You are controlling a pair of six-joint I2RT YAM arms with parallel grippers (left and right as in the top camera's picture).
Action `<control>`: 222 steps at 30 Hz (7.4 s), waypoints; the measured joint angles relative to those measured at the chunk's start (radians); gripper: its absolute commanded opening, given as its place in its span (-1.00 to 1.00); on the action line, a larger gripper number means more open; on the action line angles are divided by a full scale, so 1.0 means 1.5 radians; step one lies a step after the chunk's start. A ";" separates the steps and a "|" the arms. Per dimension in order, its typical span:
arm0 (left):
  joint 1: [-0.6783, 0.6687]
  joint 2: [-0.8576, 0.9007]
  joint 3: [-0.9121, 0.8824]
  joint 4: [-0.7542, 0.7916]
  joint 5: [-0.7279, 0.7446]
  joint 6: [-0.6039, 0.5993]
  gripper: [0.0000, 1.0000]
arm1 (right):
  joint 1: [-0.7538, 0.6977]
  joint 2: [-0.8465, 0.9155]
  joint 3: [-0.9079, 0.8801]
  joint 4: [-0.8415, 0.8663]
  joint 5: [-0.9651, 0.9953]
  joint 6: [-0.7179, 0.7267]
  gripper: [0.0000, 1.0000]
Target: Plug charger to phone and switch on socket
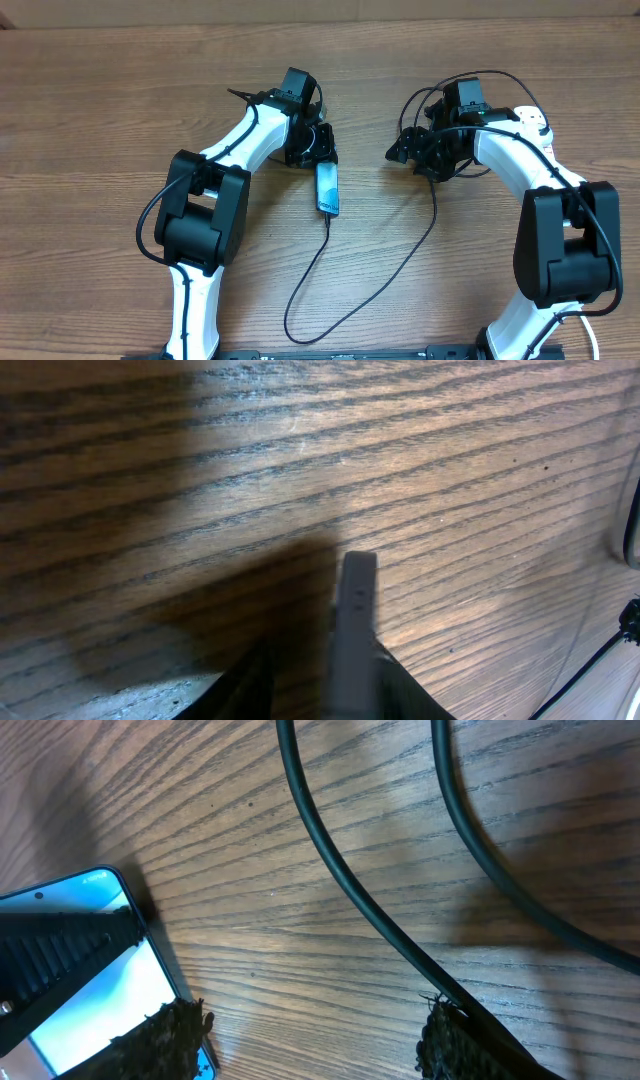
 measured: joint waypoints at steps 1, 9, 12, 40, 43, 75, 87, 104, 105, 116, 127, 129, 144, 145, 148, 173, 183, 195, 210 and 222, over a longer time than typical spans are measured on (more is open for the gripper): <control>0.000 0.000 0.000 0.000 0.000 0.000 -0.37 | 0.000 0.000 0.000 0.000 0.000 0.000 0.44; 0.000 0.000 0.000 0.000 0.000 0.000 -0.35 | 0.000 0.000 0.000 0.000 0.000 0.000 0.44; 0.000 0.000 0.000 0.000 0.002 0.000 -0.22 | 0.000 0.000 0.000 0.000 0.000 0.000 0.44; -0.004 -0.016 0.004 -0.006 0.033 0.008 1.00 | 0.000 0.000 0.000 -0.004 0.000 0.000 0.44; -0.001 -0.018 0.006 -0.020 0.028 0.021 0.99 | 0.000 0.000 0.000 -0.004 0.000 0.000 0.45; 0.012 -0.438 0.031 -0.310 -0.307 0.100 0.99 | 0.000 0.000 0.000 -0.007 -0.014 -0.002 1.00; 0.012 -0.438 0.031 -0.310 -0.308 0.100 0.99 | 0.000 0.000 0.233 -0.228 -0.042 -0.027 1.00; 0.011 -0.438 0.031 -0.310 -0.308 0.100 0.99 | -0.128 0.000 0.493 -0.353 0.283 -0.037 0.99; 0.012 -0.438 0.031 -0.310 -0.308 0.100 0.99 | -0.165 0.000 0.493 -0.354 0.265 -0.040 1.00; 0.012 -0.438 0.031 -0.310 -0.308 0.100 0.99 | -0.392 0.000 0.493 -0.345 0.127 -0.139 1.00; 0.012 -0.438 0.031 -0.310 -0.308 0.100 0.99 | -0.412 0.054 0.477 -0.311 0.129 -0.219 1.00; 0.011 -0.438 0.031 -0.310 -0.308 0.100 0.99 | -0.412 0.076 0.466 -0.303 0.131 -0.225 1.00; 0.012 -0.438 0.031 -0.310 -0.308 0.100 0.99 | -0.412 0.116 0.318 -0.185 0.092 -0.264 1.00; 0.012 -0.438 0.031 -0.310 -0.308 0.100 0.99 | -0.411 0.116 0.302 -0.168 0.081 -0.264 1.00; 0.012 -0.438 0.031 -0.310 -0.308 0.100 0.99 | -0.411 0.116 0.261 -0.138 0.051 -0.266 1.00; 0.012 -0.438 0.031 -0.310 -0.308 0.100 0.99 | -0.411 0.119 0.203 -0.072 0.016 -0.294 1.00; 0.012 -0.438 0.031 -0.310 -0.308 0.100 0.99 | -0.406 0.119 0.192 -0.041 0.009 -0.296 1.00; 0.012 -0.438 0.031 -0.310 -0.308 0.100 0.99 | -0.408 0.119 0.167 -0.005 -0.011 -0.301 0.95; 0.012 -0.438 0.031 -0.310 -0.308 0.100 0.99 | -0.408 0.118 0.167 -0.015 -0.019 -0.310 0.96; 0.012 -0.438 0.031 -0.310 -0.308 0.100 0.99 | -0.402 0.116 0.167 -0.021 -0.022 -0.308 0.94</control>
